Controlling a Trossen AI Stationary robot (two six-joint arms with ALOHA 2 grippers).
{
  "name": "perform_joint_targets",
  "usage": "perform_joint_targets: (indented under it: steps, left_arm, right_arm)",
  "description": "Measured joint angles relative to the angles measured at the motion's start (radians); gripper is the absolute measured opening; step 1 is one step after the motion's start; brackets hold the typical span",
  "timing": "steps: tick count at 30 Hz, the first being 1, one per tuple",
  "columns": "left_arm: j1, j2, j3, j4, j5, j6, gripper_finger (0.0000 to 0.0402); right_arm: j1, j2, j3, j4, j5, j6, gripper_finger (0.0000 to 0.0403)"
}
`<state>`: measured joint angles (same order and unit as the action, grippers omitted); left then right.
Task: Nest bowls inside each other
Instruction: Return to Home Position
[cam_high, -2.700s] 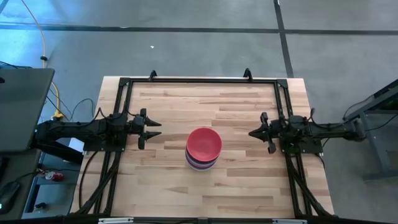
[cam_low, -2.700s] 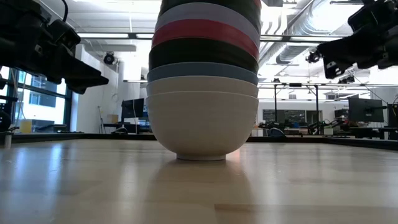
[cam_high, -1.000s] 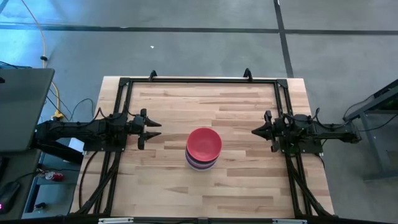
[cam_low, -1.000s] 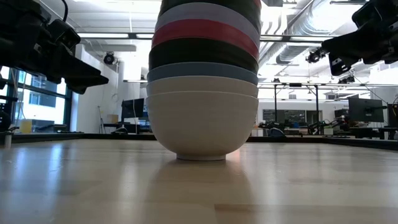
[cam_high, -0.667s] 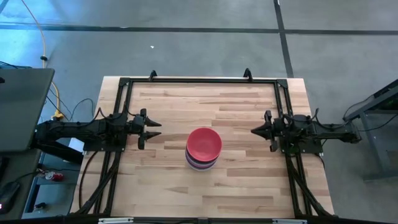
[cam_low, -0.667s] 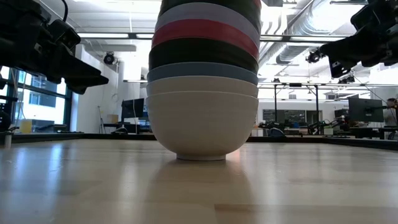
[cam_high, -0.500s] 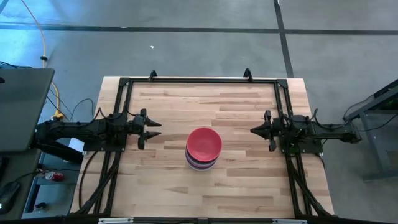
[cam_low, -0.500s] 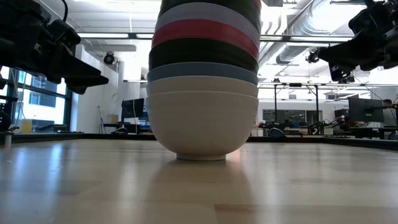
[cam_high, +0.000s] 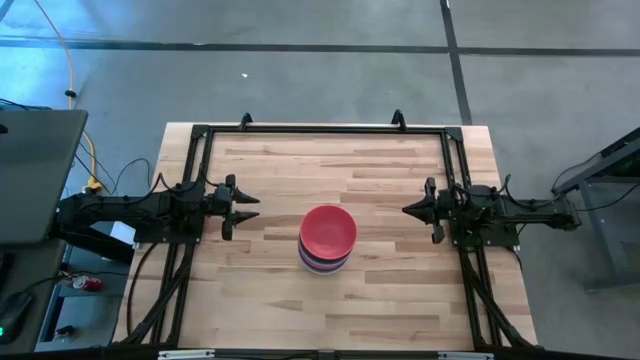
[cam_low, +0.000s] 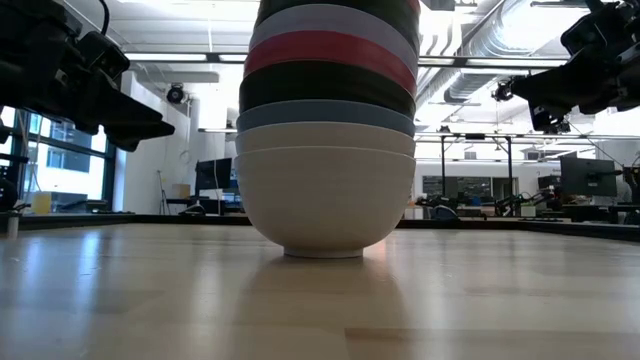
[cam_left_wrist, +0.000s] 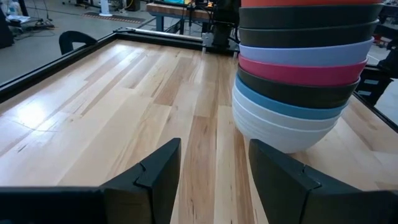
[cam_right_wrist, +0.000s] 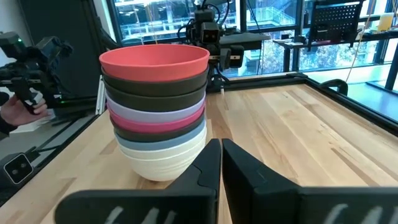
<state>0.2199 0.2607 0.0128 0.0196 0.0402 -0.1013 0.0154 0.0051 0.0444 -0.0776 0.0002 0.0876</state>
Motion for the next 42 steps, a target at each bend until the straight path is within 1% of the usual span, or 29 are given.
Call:
perform_joint_targets:
  steps: [10,42]
  left_arm:
    - [0.0,0.0,0.0,0.0,0.0,0.0,0.0179]
    - [0.0,0.0,0.0,0.0,0.0,0.0,0.0179]
  right_arm:
    - [0.0,0.0,0.0,0.0,-0.001,-0.025,0.0007]
    - [0.0,0.0,-0.001,0.0,-0.004,-0.017,0.0007]
